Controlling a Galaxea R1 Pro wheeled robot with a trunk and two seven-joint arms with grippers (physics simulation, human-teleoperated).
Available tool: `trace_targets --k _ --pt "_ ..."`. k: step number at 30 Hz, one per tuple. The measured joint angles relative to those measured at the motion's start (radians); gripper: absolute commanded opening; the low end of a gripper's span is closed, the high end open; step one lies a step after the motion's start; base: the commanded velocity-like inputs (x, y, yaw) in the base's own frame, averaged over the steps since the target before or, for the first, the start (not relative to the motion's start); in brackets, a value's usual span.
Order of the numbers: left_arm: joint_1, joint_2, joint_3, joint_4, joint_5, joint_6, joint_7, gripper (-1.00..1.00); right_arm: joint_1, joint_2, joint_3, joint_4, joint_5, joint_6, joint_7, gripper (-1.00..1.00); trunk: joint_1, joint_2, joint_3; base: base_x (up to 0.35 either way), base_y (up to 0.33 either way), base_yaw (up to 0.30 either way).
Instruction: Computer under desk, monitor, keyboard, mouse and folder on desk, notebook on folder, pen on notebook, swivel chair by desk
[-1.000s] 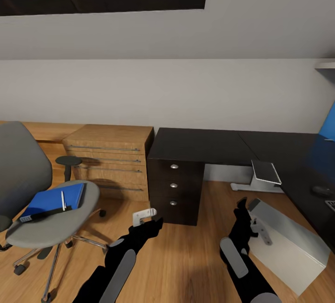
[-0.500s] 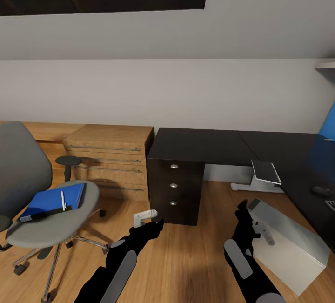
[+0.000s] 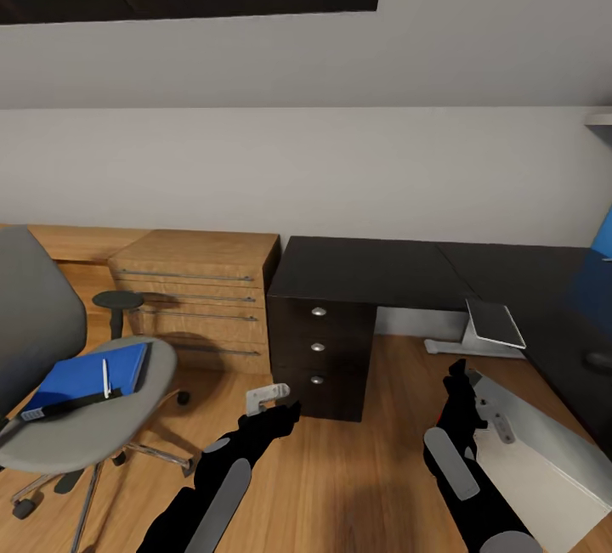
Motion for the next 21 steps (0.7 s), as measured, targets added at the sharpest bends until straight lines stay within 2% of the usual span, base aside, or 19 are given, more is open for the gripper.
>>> trace_targets --k 11,16,21 --pt "0.000 0.000 -0.006 0.000 0.000 0.000 0.000 1.00 0.000 0.003 0.012 -0.021 0.001 0.009 -0.002 1.00 0.000 0.000 0.000 0.221 0.000 0.000" --pt "0.000 0.000 -0.012 0.000 0.002 0.001 0.001 1.00 0.000 0.002 0.008 -0.027 -0.001 0.055 -0.003 1.00 0.000 0.000 0.000 0.227 0.000 0.000" --pt "0.000 -0.001 -0.014 0.000 0.003 0.001 0.002 1.00 0.000 -0.002 -0.004 -0.033 -0.008 0.077 -0.007 1.00 0.000 0.000 0.000 0.076 0.000 0.000"
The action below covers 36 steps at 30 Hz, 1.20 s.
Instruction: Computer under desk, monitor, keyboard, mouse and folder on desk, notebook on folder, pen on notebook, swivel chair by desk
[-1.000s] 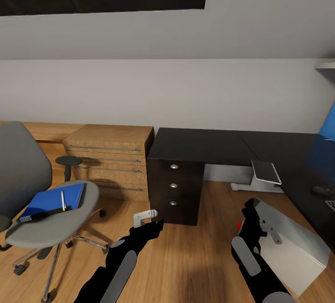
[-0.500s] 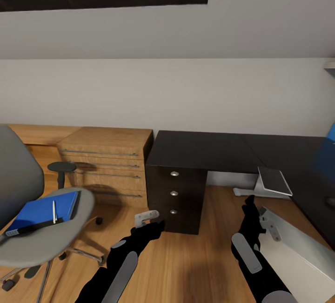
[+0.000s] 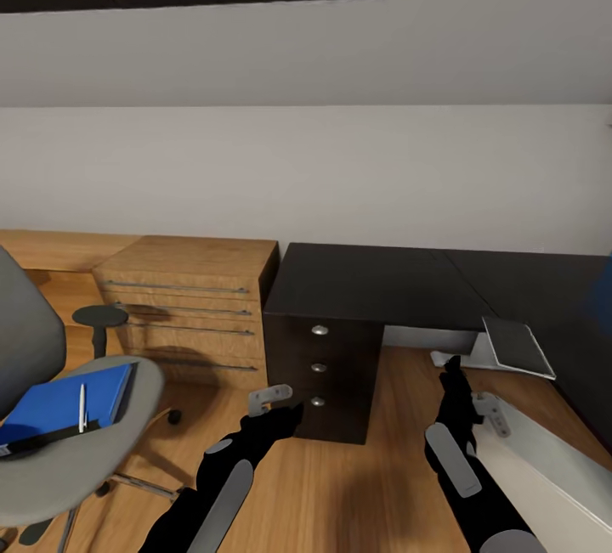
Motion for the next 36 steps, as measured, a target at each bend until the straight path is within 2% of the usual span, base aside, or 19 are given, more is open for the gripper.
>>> trace_targets --k 2,8,12,16,20,27,33,36 --pt "0.000 0.000 -0.001 0.000 0.000 0.000 0.000 1.00 0.000 -0.001 -0.011 -0.002 -0.010 0.004 -0.001 1.00 0.000 0.000 0.000 0.028 0.000 0.000" --pt "0.000 -0.001 -0.008 0.001 -0.002 -0.001 0.000 1.00 0.000 -0.002 -0.048 -0.013 -0.075 0.030 0.000 1.00 0.000 0.000 0.000 0.011 0.000 0.000" --pt "0.000 0.001 -0.049 0.001 -0.002 -0.001 0.003 1.00 0.000 -0.002 -0.058 -0.031 -0.110 0.056 0.001 1.00 0.000 0.000 0.000 0.003 0.000 0.000" --pt "0.000 0.001 -0.070 0.001 -0.001 -0.001 0.004 1.00 0.000 -0.003 -0.065 -0.047 -0.122 0.065 0.001 1.00 0.000 0.000 0.000 0.001 0.000 0.000" --pt "0.000 0.002 -0.082 0.001 0.000 -0.001 0.004 1.00 0.000 -0.003 -0.093 -0.063 -0.129 0.072 0.000 1.00 0.000 0.000 0.000 0.002 0.000 0.000" --pt "0.000 0.003 -0.084 0.001 0.001 -0.002 0.004 1.00 0.000 -0.002 -0.127 -0.067 -0.130 0.129 -0.001 1.00 0.000 0.000 0.000 0.120 0.000 0.000" --pt "0.000 0.004 -0.086 0.001 0.002 -0.002 0.003 1.00 0.000 -0.001 -0.160 -0.081 -0.133 0.144 -0.001 1.00 0.000 0.000 0.000 0.070 0.000 0.000" --pt "0.000 0.004 -0.086 0.001 0.002 -0.001 0.003 1.00 0.000 -0.002 -0.167 -0.088 -0.167 0.152 -0.001 1.00 0.000 0.000 0.000 0.009 0.000 0.000"
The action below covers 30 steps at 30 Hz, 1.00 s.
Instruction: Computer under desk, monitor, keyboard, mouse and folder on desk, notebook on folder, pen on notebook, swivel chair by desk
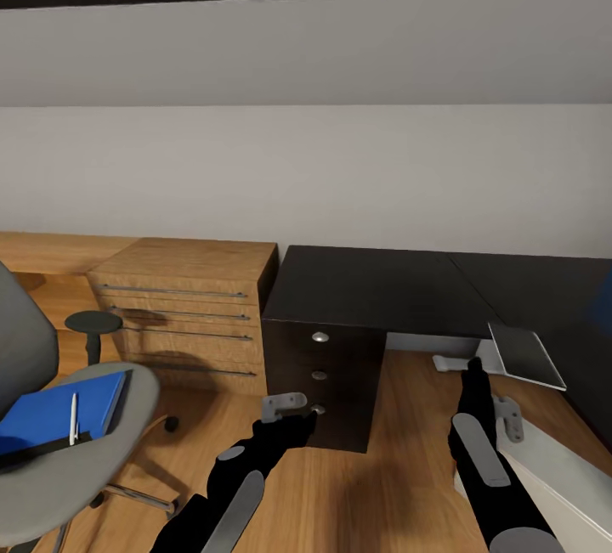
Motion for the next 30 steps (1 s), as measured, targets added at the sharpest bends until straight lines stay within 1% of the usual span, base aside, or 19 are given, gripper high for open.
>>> trace_targets --k 1,4,5,10,17,21,22,27,30 --pt "0.000 0.000 0.000 0.000 0.001 0.000 0.000 1.00 0.000 -0.001 -0.001 -0.001 -0.017 0.004 0.000 1.00 0.000 0.000 0.000 0.005 0.000 0.000" --pt "0.000 0.001 0.002 0.000 0.004 -0.001 0.001 1.00 0.000 -0.002 -0.001 -0.002 -0.039 0.015 0.000 1.00 0.000 0.000 0.000 0.040 0.000 0.000" --pt "0.000 0.001 0.002 0.000 0.010 -0.001 0.001 1.00 0.000 -0.002 -0.002 -0.002 -0.047 0.021 0.000 1.00 0.000 0.000 0.000 0.143 0.000 0.000" --pt "0.000 0.001 0.003 0.001 0.032 -0.002 0.001 1.00 0.000 -0.010 -0.006 -0.003 -0.059 0.030 0.000 1.00 0.000 0.000 0.000 0.184 0.000 0.000" --pt "0.000 0.002 0.003 0.001 0.042 -0.001 0.002 1.00 0.000 -0.028 -0.010 -0.003 -0.064 0.033 0.000 1.00 0.000 0.000 0.000 0.063 0.000 0.000" --pt "0.000 0.002 0.003 0.001 0.044 -0.001 0.002 1.00 0.000 -0.045 -0.018 -0.003 -0.076 0.035 0.000 1.00 0.000 0.000 0.000 0.012 0.000 0.000" --pt "0.000 0.002 0.003 0.002 0.044 -0.001 0.002 1.00 0.000 -0.054 -0.020 -0.003 -0.078 0.036 0.000 1.00 0.000 0.000 0.000 0.004 0.000 0.000" --pt "0.000 0.002 0.003 0.003 0.044 -0.001 0.002 1.00 0.000 -0.083 -0.021 -0.003 -0.082 0.037 0.000 1.00 0.000 0.000 0.000 0.001 0.000 0.000" --pt "0.000 0.002 0.003 0.003 0.045 -0.001 0.002 1.00 0.000 -0.090 -0.022 -0.003 -0.082 0.037 0.000 1.00 0.000 0.000 0.000 0.000 0.000 0.000"
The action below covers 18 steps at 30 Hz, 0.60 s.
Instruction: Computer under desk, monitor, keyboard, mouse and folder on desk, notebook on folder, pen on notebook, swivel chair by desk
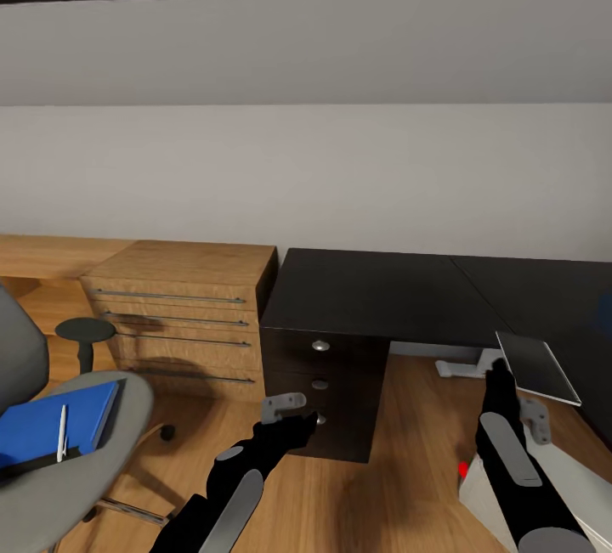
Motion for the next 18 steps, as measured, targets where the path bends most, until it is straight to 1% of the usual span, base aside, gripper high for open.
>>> trace_targets --k 3,4,9,10,17,18 --pt "0.000 0.000 -0.001 0.000 0.000 0.000 0.000 1.00 0.000 -0.006 0.000 0.000 0.000 0.000 0.000 1.00 0.000 0.000 0.000 0.000 0.000 0.000" --pt "0.000 0.000 -0.001 0.000 0.000 0.000 0.000 1.00 0.000 -0.013 -0.001 0.000 0.001 0.000 0.000 1.00 0.000 0.000 0.000 0.000 0.000 0.000" --pt "0.000 0.000 -0.001 0.000 0.000 0.000 0.000 1.00 0.000 -0.021 -0.003 0.000 0.000 0.000 0.000 1.00 0.000 0.000 0.000 0.000 0.000 0.000" --pt "0.000 0.000 -0.001 0.004 -0.001 0.000 -0.001 1.00 0.000 -0.024 -0.026 0.000 0.001 0.004 -0.001 1.00 0.000 0.000 0.000 0.000 0.000 0.000" --pt "0.000 0.000 -0.002 0.011 -0.001 0.000 -0.001 1.00 0.000 -0.027 -0.069 0.000 0.002 0.053 0.001 1.00 0.000 0.000 0.000 0.000 0.000 0.000" --pt "0.000 0.000 -0.002 0.012 -0.001 0.000 -0.001 1.00 0.000 -0.032 -0.078 0.001 0.002 0.060 0.000 1.00 0.000 0.000 0.000 0.000 0.000 0.000"
